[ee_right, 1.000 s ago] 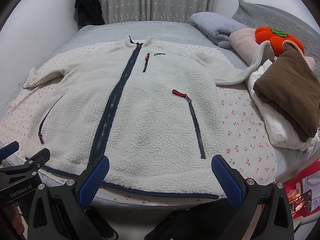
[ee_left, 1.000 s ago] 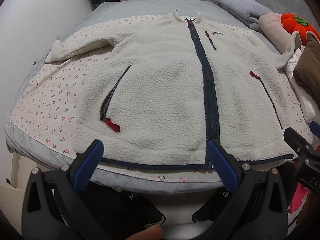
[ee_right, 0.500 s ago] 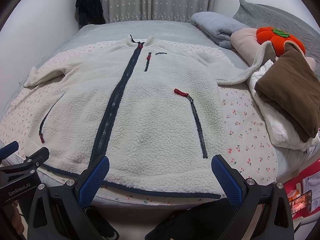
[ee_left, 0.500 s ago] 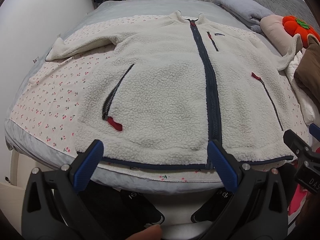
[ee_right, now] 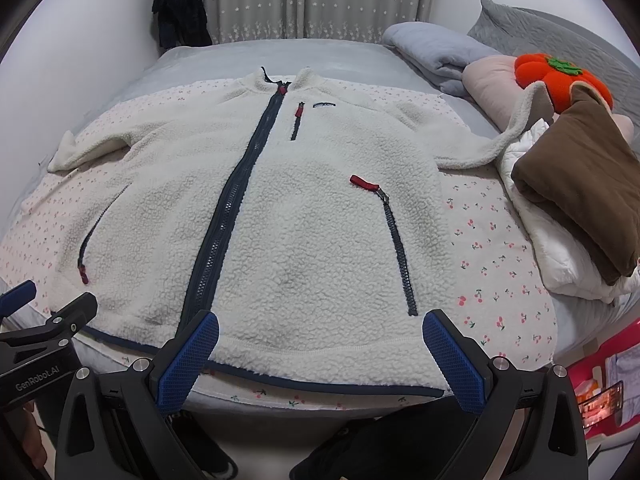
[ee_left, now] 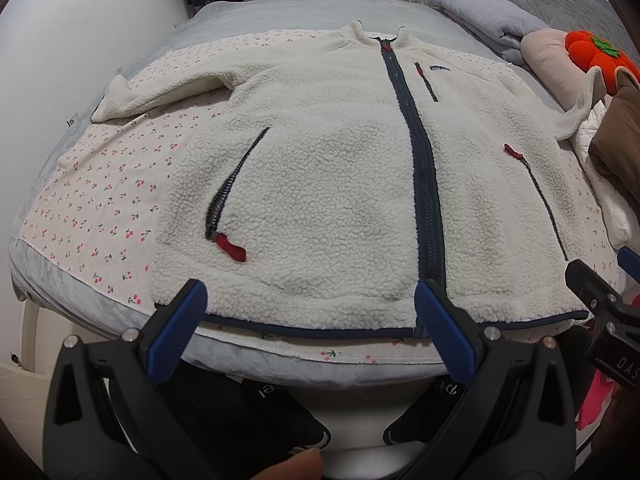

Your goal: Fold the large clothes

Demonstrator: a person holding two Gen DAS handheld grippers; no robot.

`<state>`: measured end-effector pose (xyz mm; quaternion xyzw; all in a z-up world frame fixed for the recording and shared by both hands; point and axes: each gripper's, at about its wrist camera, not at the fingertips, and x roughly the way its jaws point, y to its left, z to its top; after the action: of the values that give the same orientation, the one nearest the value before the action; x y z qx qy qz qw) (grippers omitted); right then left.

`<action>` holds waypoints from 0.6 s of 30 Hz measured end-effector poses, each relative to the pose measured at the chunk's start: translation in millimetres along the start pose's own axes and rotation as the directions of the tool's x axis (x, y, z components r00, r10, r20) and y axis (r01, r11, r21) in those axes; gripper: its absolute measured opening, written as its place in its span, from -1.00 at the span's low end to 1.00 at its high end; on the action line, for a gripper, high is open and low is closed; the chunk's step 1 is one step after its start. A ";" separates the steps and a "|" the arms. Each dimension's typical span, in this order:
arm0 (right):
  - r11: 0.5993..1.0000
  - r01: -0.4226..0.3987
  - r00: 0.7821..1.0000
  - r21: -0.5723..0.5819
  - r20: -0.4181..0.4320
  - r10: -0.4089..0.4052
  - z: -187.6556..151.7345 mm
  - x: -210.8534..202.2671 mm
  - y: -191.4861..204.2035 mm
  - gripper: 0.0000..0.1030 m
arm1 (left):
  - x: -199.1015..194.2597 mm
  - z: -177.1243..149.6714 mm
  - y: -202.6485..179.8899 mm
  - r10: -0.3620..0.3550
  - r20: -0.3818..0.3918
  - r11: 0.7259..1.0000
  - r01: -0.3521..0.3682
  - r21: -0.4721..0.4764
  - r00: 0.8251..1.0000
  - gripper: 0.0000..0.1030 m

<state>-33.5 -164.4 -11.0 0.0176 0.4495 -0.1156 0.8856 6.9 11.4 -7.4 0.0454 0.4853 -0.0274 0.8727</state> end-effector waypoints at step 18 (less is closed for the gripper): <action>1.000 -0.002 1.000 0.000 -0.009 0.002 -0.1 3.2 -1.8 1.00 | 0.9 0.5 -1.9 0.016 -0.001 1.000 -0.016 0.010 1.000 1.00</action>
<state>-32.2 -166.7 -13.5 0.0185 0.4536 -0.1148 0.8836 7.5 9.5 -8.0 0.0535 0.4852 -0.0229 0.8725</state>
